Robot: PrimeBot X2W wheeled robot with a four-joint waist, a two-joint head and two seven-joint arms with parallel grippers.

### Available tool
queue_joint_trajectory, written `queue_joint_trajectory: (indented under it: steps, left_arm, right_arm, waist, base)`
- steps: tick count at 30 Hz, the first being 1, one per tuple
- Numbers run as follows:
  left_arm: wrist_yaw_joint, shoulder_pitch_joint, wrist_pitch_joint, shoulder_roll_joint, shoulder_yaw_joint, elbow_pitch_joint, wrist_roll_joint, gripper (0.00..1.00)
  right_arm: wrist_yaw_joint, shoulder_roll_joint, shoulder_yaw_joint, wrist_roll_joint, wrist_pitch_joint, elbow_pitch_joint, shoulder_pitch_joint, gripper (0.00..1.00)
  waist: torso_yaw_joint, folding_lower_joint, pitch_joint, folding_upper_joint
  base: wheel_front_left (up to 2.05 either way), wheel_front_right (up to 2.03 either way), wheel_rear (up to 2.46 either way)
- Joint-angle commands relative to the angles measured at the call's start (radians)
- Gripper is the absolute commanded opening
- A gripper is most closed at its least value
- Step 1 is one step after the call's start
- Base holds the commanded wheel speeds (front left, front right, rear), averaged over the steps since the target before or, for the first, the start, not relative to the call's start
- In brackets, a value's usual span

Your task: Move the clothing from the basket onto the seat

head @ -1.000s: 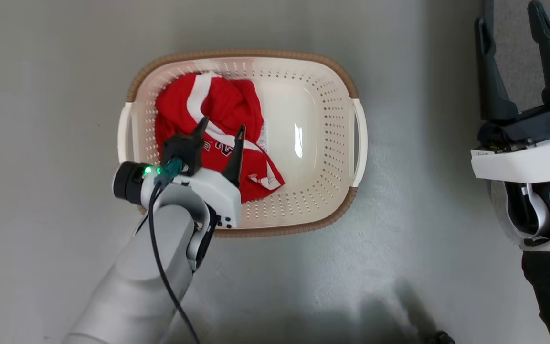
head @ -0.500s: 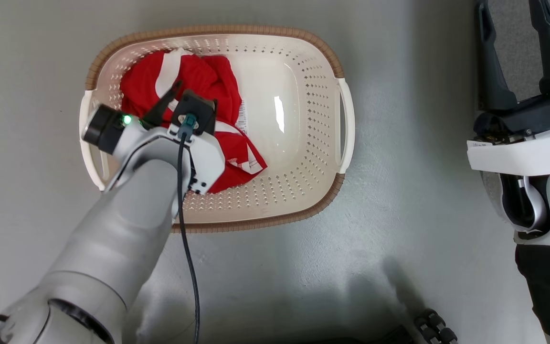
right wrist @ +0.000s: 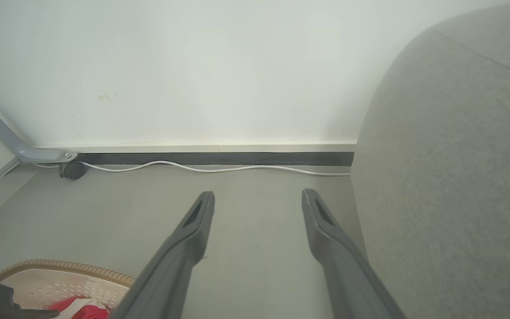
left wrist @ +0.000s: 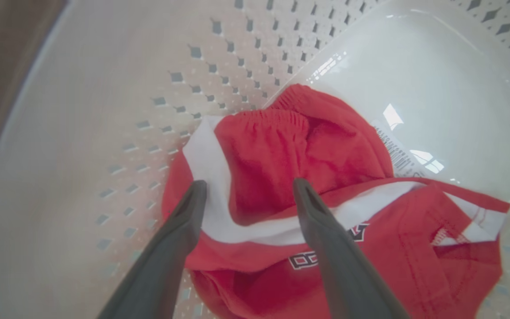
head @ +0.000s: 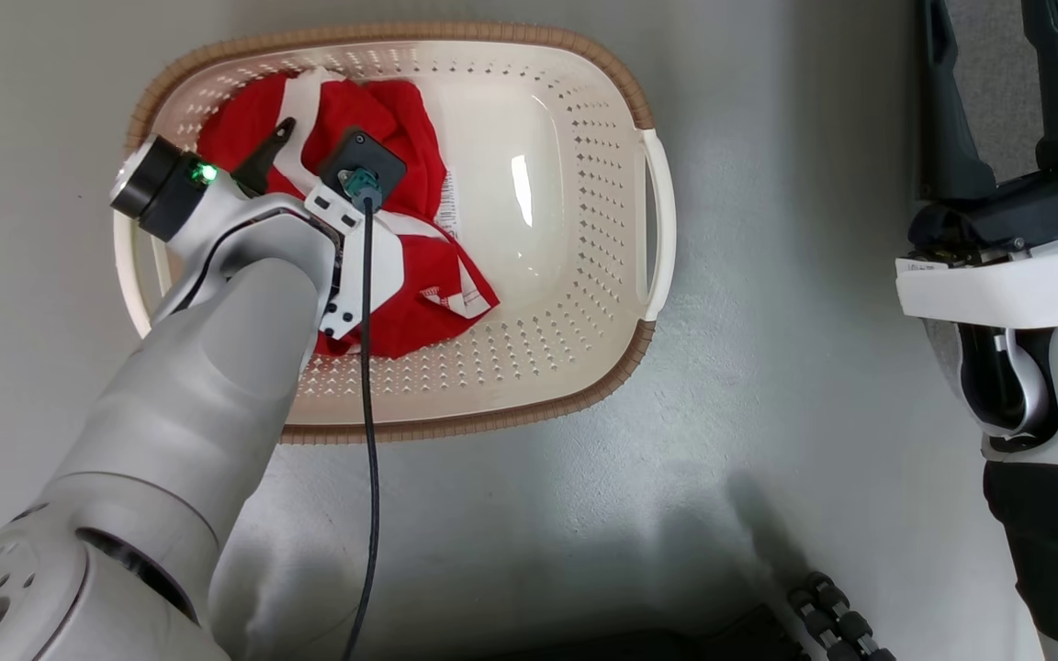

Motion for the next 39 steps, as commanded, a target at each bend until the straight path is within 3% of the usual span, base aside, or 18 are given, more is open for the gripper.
queue_joint_trajectory:
  steps: [1,14,21,22,23,33,39]
  left_arm:
    - [0.012,-0.015,0.018,0.021,-0.001,0.001,0.013,1.00]
    - [0.025,-0.049,0.102,0.074,-0.070,0.006,0.062,1.00]
    - [0.000,-0.071,0.110,0.111,-0.089,0.006,0.066,1.00]
    - [-0.004,-0.072,0.111,0.114,-0.088,0.006,0.062,0.79]
    - [-0.009,-0.072,0.111,0.115,-0.088,0.006,0.059,0.00]
    - [-0.047,-0.029,0.041,0.111,-0.079,0.006,0.020,0.00]
    - [-0.070,0.055,-0.100,0.068,-0.061,0.006,-0.025,0.00]
  right_arm:
    - [0.001,0.008,0.011,0.008,-0.006,-0.029,0.022,1.00]
    - [0.001,0.023,0.020,0.015,-0.006,-0.043,0.013,1.00]
    - [0.001,0.025,0.030,0.022,-0.006,-0.048,-0.001,1.00]
    - [0.001,0.026,0.030,0.023,-0.006,-0.048,-0.003,1.00]
    - [0.001,0.026,0.030,0.023,-0.006,-0.047,-0.005,1.00]
    - [0.001,0.034,0.027,0.030,-0.006,-0.030,-0.019,1.00]
    - [0.001,0.032,0.024,0.032,-0.006,0.007,0.001,1.00]
  waist:
    - [-0.006,0.0000,0.010,0.0000]
    - [-0.022,0.0000,0.043,0.0000]
    - [-0.033,0.0000,0.063,0.0000]
    - [-0.034,0.0000,0.064,0.0000]
    - [-0.035,0.0000,0.065,0.0000]
    - [-0.044,0.0000,0.001,0.0000]
    - [-0.031,0.0000,-0.127,0.0000]
  base:
    - [0.00,0.00,0.00]
    - [0.00,0.00,0.00]
    - [0.00,0.00,0.00]
    - [0.00,0.00,0.00]
    - [0.00,0.00,0.00]
    - [0.00,0.00,0.00]
    - [0.00,0.00,0.00]
